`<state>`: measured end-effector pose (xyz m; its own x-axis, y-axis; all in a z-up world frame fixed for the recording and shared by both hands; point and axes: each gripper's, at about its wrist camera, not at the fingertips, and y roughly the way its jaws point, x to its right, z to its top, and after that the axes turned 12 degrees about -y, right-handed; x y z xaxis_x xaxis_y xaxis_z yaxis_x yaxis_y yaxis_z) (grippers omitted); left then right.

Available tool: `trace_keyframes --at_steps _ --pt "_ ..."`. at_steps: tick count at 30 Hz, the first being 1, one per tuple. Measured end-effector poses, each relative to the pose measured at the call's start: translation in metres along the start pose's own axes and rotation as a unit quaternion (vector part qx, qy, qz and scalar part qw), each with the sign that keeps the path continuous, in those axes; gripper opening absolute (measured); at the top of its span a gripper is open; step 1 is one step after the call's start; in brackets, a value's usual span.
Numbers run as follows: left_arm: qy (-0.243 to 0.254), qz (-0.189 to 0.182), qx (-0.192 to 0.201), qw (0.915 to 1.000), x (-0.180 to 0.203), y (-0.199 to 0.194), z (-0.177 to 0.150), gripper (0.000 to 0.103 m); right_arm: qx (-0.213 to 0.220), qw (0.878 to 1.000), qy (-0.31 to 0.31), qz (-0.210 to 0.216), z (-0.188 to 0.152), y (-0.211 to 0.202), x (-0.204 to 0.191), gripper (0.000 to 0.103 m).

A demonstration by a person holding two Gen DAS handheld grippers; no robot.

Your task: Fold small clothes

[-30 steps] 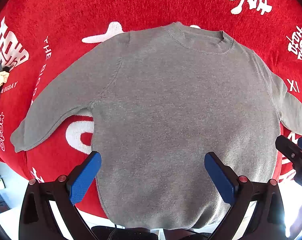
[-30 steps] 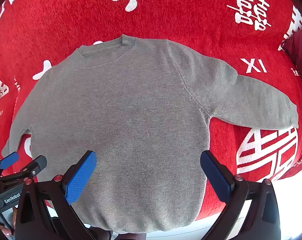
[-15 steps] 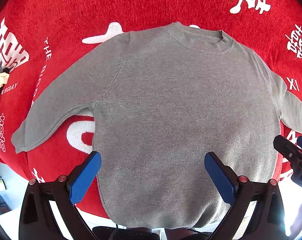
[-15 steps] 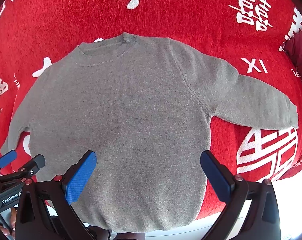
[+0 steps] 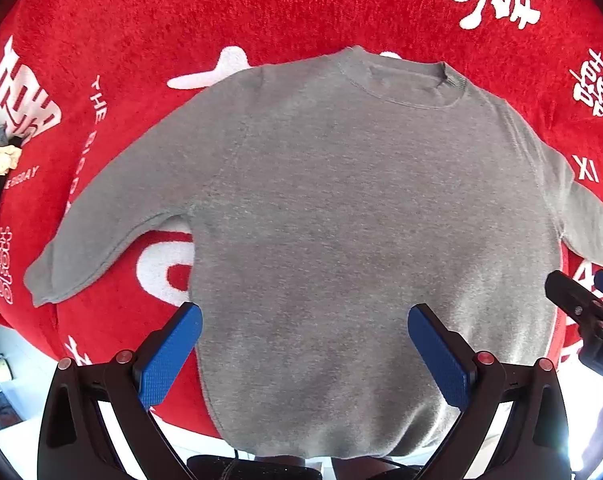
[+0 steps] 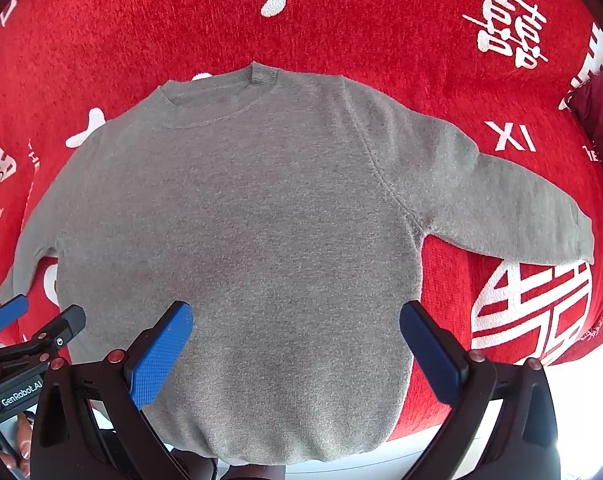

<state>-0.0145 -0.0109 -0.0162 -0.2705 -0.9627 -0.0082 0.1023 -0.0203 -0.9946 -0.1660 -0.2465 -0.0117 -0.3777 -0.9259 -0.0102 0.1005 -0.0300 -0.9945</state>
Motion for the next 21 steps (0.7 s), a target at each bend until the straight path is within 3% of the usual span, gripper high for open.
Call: trace_keyframes --at_steps 21 --pt "-0.009 -0.022 -0.004 0.9997 -0.0038 0.0019 0.0005 0.103 -0.004 1.0 -0.008 -0.004 0.0038 0.0042 -0.0058 0.103"
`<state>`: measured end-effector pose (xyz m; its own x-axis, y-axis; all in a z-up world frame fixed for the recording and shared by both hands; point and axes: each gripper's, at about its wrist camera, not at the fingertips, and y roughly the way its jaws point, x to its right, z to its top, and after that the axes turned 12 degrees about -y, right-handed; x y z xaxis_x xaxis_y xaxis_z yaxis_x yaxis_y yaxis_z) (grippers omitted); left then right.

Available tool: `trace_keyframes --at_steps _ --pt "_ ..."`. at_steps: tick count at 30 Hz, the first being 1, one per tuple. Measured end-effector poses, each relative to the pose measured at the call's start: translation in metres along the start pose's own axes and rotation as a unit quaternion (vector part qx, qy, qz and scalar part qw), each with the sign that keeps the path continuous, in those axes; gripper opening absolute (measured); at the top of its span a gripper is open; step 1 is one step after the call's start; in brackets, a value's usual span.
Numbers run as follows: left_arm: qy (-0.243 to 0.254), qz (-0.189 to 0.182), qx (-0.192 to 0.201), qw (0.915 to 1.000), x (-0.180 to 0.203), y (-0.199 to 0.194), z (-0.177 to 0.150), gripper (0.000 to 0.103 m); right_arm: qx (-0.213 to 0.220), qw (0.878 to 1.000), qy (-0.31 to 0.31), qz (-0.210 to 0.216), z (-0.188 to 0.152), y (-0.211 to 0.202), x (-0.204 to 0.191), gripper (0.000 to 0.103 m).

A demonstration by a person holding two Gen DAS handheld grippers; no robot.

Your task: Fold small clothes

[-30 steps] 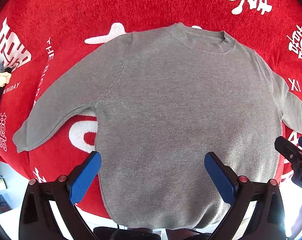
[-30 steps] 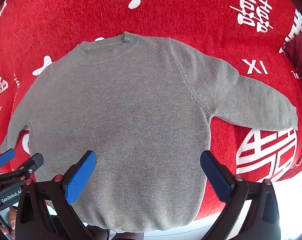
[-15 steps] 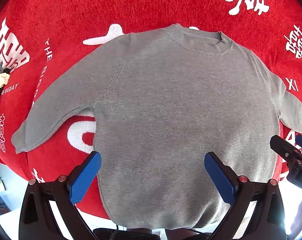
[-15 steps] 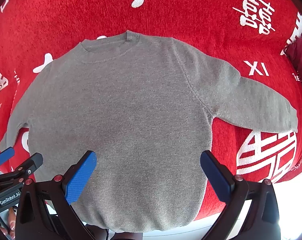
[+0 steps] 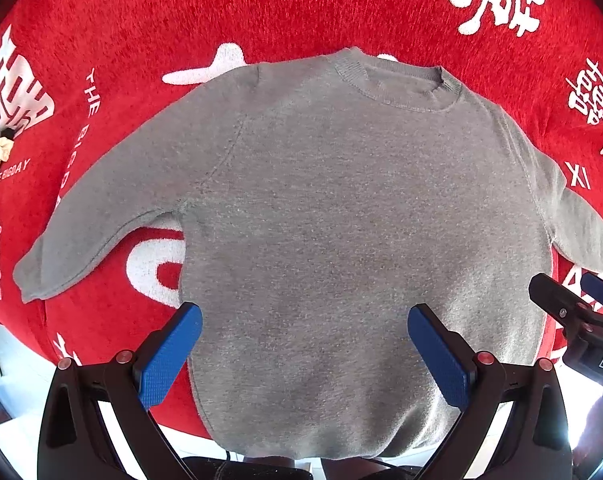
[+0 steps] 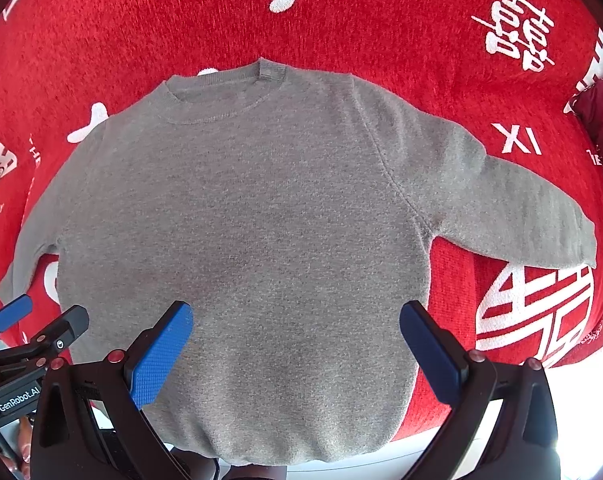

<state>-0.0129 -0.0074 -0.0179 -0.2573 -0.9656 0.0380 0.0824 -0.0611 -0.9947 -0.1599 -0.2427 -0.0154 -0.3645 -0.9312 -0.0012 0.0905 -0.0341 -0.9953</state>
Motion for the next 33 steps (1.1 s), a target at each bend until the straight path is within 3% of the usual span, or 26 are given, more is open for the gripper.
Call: trace_keyframes --at_steps 13,27,30,33 --pt "-0.02 -0.024 -0.005 0.9995 -0.01 0.004 0.001 0.103 -0.021 1.0 0.007 -0.004 -0.002 0.005 -0.001 0.103" --pt "-0.028 -0.048 -0.01 0.9984 -0.017 0.005 0.002 0.103 -0.016 1.0 -0.002 -0.013 0.003 0.002 -0.012 0.103" --pt "-0.036 -0.077 -0.012 0.9963 -0.021 0.004 0.003 0.103 -0.006 1.0 -0.01 -0.01 0.006 -0.001 -0.017 0.103" --pt "-0.08 -0.127 -0.022 0.9885 -0.04 0.005 0.007 0.103 -0.003 1.0 -0.013 0.007 0.009 -0.003 -0.025 0.103"
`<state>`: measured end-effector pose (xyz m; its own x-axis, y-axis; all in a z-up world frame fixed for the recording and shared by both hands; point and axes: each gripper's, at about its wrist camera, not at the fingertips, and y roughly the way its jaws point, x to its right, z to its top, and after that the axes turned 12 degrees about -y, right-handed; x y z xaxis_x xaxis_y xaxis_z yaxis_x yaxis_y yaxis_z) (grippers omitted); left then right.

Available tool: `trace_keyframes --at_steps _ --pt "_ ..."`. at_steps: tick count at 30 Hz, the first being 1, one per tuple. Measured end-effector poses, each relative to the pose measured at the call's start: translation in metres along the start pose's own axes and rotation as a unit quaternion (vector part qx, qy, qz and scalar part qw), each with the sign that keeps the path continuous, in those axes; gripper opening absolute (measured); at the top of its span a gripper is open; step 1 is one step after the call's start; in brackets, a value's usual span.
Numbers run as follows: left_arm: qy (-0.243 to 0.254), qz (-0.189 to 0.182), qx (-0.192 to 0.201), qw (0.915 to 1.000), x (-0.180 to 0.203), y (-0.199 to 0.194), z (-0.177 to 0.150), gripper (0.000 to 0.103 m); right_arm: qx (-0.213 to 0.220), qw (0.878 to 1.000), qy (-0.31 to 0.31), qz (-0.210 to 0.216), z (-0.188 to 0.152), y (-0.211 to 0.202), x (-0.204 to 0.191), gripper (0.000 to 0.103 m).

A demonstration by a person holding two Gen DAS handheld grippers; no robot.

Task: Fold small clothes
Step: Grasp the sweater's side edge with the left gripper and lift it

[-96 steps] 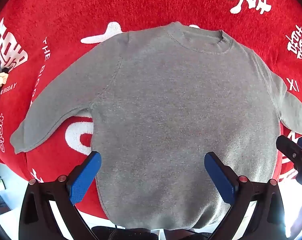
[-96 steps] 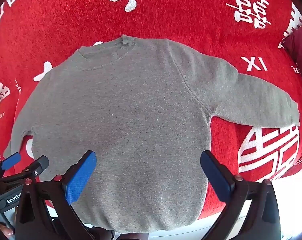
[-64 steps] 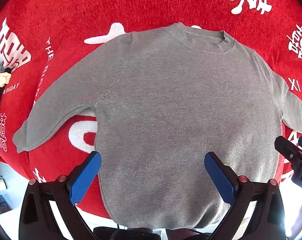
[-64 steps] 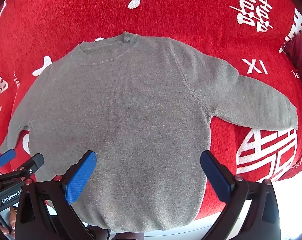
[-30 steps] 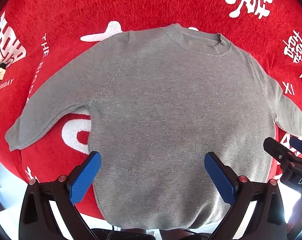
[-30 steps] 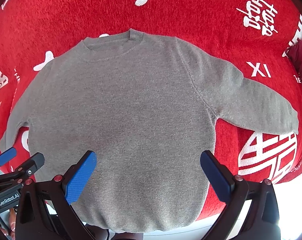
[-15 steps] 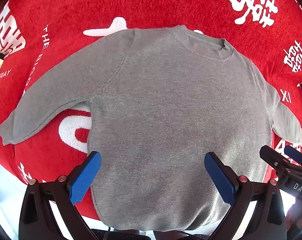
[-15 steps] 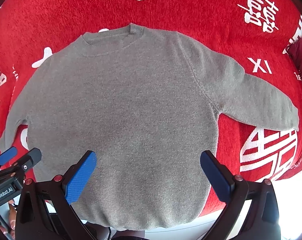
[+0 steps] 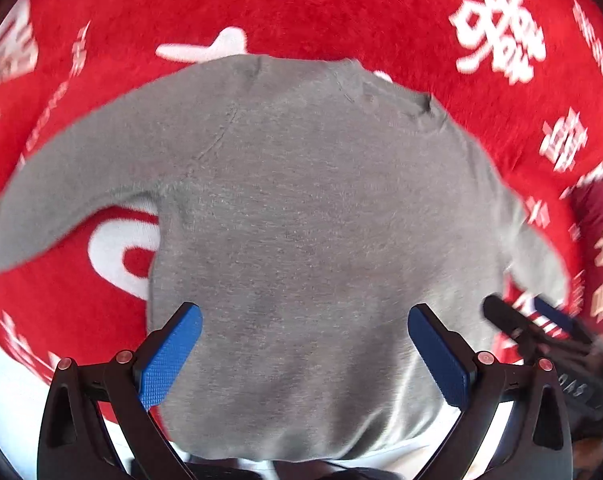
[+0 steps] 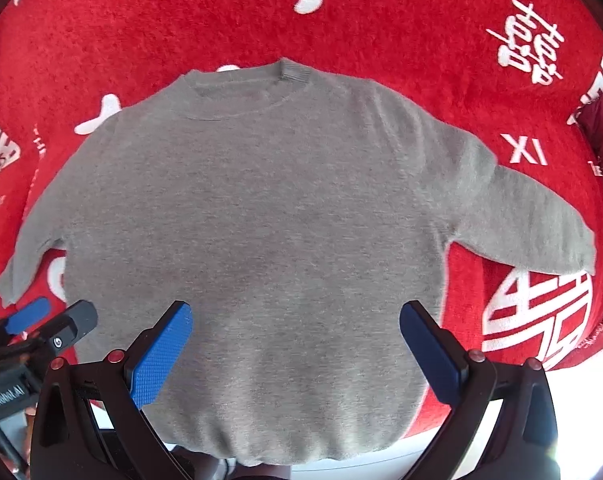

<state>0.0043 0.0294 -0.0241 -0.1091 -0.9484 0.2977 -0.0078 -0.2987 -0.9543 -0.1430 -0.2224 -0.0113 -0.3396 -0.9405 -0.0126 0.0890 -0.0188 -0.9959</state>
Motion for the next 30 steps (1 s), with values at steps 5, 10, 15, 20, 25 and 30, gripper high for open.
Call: trace_keyframes --at_steps 5,10,15,20,25,30 --pt "-0.073 -0.044 0.019 0.9962 -0.057 -0.008 0.017 0.103 -0.001 0.999 -0.002 0.049 0.007 0.005 -0.022 0.103" --pt "-0.168 -0.085 0.056 0.9805 -0.141 -0.018 0.033 0.103 0.003 0.997 -0.046 0.066 0.014 0.007 -0.061 0.103" --pt "-0.284 -0.109 0.12 0.9449 -0.242 -0.027 0.043 0.103 0.003 0.993 -0.085 0.079 0.02 0.017 -0.101 0.103" --pt "-0.381 -0.131 0.168 0.8995 -0.335 -0.03 0.038 0.103 0.001 0.988 -0.12 0.092 0.02 0.023 -0.137 0.103" --pt "-0.411 -0.151 0.191 0.8788 -0.394 -0.025 0.038 0.103 -0.007 0.985 -0.146 0.091 0.02 0.035 -0.165 0.103" --pt "-0.387 -0.15 0.19 0.8894 -0.403 -0.022 0.06 0.103 -0.015 0.982 -0.162 0.092 0.021 0.043 -0.191 0.103"
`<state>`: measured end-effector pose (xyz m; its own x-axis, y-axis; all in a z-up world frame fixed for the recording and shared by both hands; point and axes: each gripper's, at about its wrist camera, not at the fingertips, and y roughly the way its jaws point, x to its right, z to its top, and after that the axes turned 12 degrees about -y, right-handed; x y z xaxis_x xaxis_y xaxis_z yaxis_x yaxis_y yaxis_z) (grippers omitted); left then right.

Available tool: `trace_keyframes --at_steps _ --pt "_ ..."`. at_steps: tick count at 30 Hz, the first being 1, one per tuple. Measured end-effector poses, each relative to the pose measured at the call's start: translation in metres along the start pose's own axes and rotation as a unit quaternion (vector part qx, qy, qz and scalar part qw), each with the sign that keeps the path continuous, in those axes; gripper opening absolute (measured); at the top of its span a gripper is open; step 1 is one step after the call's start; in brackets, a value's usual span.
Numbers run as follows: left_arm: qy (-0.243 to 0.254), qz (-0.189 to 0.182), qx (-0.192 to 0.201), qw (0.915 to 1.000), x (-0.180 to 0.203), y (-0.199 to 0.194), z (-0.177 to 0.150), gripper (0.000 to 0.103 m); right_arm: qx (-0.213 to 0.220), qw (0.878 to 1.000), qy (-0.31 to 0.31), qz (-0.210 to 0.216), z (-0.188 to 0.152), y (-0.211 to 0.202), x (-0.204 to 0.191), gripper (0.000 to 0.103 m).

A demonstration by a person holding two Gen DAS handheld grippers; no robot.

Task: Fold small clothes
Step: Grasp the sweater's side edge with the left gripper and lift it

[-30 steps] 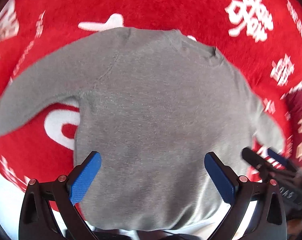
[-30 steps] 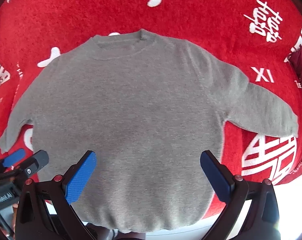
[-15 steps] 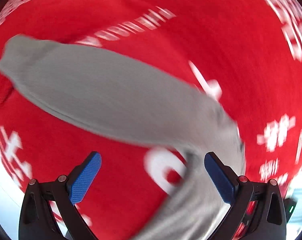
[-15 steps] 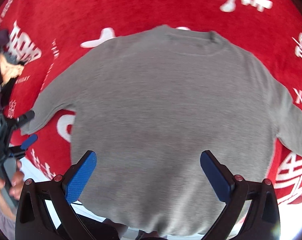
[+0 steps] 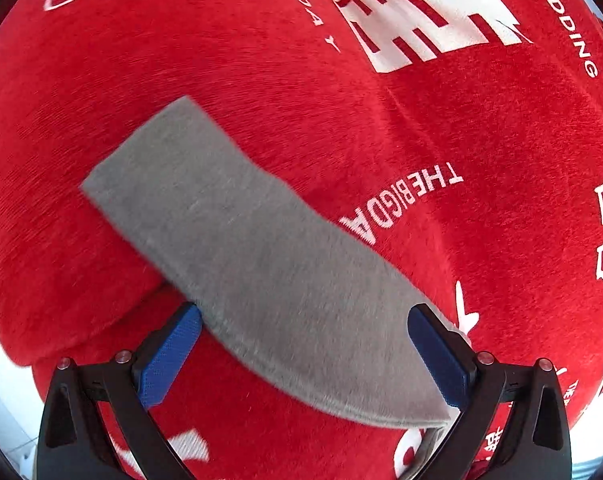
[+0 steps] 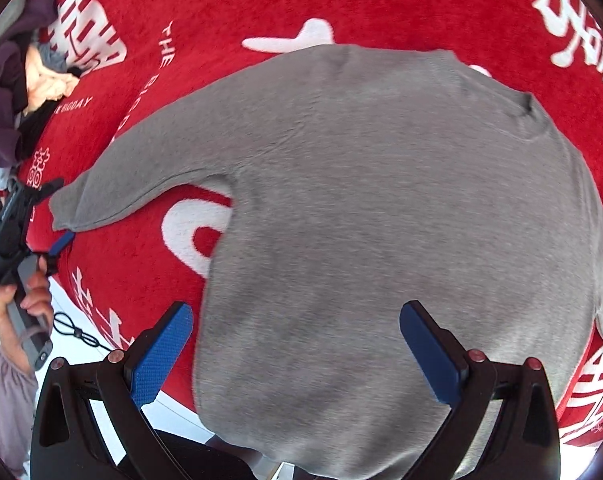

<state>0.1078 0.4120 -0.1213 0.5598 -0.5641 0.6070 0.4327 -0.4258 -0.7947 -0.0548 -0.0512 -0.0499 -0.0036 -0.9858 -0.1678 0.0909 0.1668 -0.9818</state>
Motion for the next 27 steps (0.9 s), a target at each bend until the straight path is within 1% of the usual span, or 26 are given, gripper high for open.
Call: trace_keyframes --at_steps 3,5,6,7,8,9,10,11,12,14,16,19,22,24,27 --pt "0.003 0.009 0.003 0.9999 0.007 0.008 0.006 0.103 0.0 1.0 -0.008 0.002 0.006 0.0 -0.011 0.103" --pt "0.005 0.023 0.008 0.9997 0.01 0.009 0.007 0.102 0.003 1.0 -0.012 0.003 0.01 -0.002 -0.017 0.103" --pt "0.006 0.032 0.012 0.9994 0.012 0.01 0.007 0.097 0.004 1.0 -0.012 0.004 0.011 -0.003 -0.019 0.103" --pt "0.009 0.047 0.017 0.9987 0.014 0.012 0.008 0.089 0.005 1.0 -0.012 0.004 0.012 -0.004 -0.02 0.103" --pt "0.022 0.072 0.023 0.9969 0.018 0.015 0.009 0.071 0.007 1.0 -0.011 0.003 0.013 -0.005 -0.021 0.103" --pt "0.033 0.088 0.028 0.9952 0.019 0.016 0.009 0.052 0.008 1.0 -0.009 0.003 0.014 -0.005 -0.021 0.103" --pt "0.046 0.1 0.029 0.9934 0.021 0.019 0.01 0.044 0.008 1.0 -0.007 0.002 0.015 -0.005 -0.02 0.103" --pt "0.058 0.109 0.029 0.9919 0.023 0.02 0.011 0.026 0.009 1.0 -0.002 0.003 0.015 -0.006 -0.019 0.103" --pt "0.067 0.106 0.025 0.9918 0.024 0.021 0.014 0.014 0.01 1.0 0.0 0.003 0.016 -0.006 -0.018 0.103" --pt "0.066 0.09 0.019 0.9935 0.024 0.017 0.016 0.013 0.012 1.0 0.007 0.004 0.015 -0.008 -0.016 0.103" --pt "0.078 0.077 0.022 0.9938 0.031 0.011 0.015 0.012 0.017 1.0 0.015 0.006 0.013 -0.01 -0.012 0.103" --pt "0.105 0.036 0.013 0.9937 0.053 -0.002 0.001 0.012 0.021 0.999 0.029 0.009 0.011 -0.01 -0.005 0.103" --pt "0.149 -0.011 -0.004 0.9887 0.089 -0.011 -0.023 0.012 0.024 0.999 0.045 0.015 0.005 -0.013 0.009 0.103" --pt "0.174 -0.044 -0.017 0.9837 0.117 -0.014 -0.044 0.012 0.029 0.998 0.055 0.017 0.0 -0.017 0.021 0.103" --pt "0.203 -0.09 -0.043 0.9741 0.161 -0.014 -0.086 0.012 0.035 0.997 0.065 0.021 -0.008 -0.024 0.043 0.103"
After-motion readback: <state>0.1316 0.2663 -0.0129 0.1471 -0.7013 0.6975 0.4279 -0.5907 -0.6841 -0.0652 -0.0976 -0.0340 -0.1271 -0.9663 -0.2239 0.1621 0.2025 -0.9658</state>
